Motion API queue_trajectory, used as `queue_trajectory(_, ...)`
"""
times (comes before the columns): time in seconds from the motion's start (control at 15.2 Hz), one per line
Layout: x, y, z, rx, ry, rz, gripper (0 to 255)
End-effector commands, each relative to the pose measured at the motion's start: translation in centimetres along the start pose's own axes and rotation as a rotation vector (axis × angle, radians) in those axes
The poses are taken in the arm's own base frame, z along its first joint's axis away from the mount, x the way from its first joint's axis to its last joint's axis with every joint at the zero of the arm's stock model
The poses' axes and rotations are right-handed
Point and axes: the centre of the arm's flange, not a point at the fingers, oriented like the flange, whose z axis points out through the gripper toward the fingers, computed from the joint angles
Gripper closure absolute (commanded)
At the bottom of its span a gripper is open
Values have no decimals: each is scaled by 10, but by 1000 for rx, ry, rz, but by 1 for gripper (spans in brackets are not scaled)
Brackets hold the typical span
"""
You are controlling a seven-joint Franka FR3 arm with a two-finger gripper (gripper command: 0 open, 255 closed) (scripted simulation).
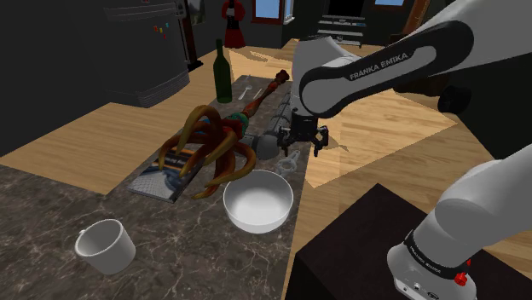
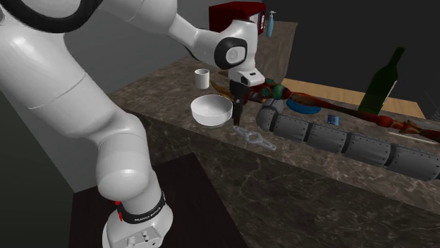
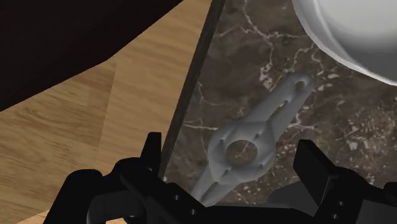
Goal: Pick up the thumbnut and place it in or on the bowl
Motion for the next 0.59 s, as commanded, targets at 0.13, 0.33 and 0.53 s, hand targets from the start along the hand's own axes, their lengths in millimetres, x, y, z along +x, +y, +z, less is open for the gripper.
queue_trajectory(0.13, 13, -35, 38, 5, -8, 143, 0)
queue_trajectory(0.33, 26, -58, 68, 6, -15, 247, 0)
queue_trajectory(0.53, 26, -59, 79, 6, -15, 248, 0)
